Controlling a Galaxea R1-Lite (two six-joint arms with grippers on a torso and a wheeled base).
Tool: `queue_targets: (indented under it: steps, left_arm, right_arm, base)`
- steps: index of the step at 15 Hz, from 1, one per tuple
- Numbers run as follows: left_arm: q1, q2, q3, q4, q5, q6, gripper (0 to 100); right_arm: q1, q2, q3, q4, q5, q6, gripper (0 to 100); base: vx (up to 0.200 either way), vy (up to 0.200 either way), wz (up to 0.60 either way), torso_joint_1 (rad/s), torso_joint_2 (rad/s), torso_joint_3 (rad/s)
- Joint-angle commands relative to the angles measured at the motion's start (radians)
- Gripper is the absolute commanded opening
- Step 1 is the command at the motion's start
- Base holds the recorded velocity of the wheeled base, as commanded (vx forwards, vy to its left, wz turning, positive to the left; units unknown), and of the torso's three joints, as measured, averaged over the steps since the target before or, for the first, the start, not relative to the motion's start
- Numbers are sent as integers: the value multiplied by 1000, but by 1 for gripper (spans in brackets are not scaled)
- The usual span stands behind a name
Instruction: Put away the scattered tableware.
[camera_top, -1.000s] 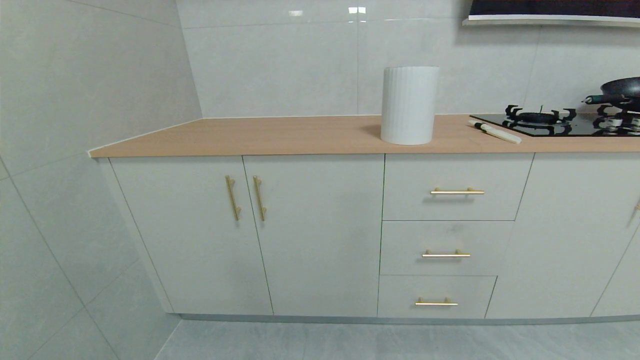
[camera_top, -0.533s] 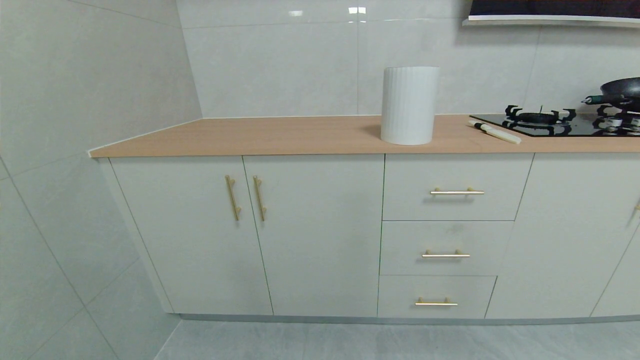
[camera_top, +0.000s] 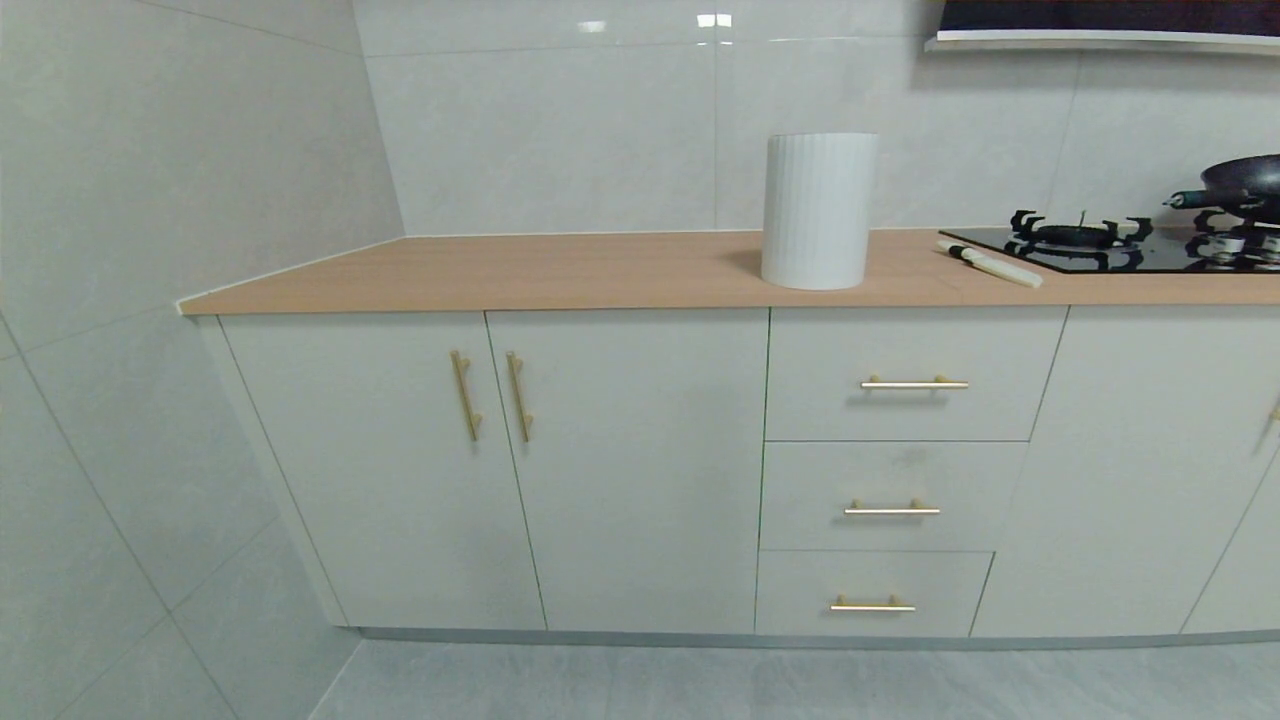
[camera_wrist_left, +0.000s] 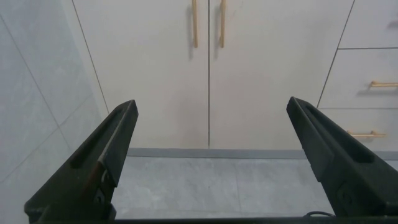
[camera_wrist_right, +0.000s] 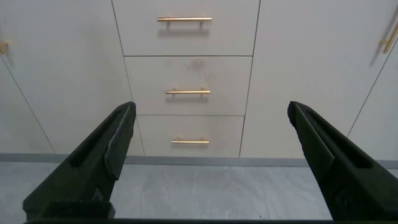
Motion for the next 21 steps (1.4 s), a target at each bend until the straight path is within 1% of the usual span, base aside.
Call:
queue_targets:
  steps: [1, 5, 21]
  left_arm:
    - [0, 0, 0, 0, 0, -1, 100]
    - [0, 0, 0, 0, 0, 0, 100]
    - [0, 0, 0, 0, 0, 0, 100]
  right_arm:
    - [0, 3, 0, 2, 0, 0, 100]
    - [0, 2, 0, 2, 0, 3, 100]
    - [0, 2, 0, 2, 0, 3, 100]
  base:
    - [0, 0, 0, 0, 0, 0]
    - [0, 0, 0, 0, 0, 0]
    - [200, 0, 0, 3, 3, 1]
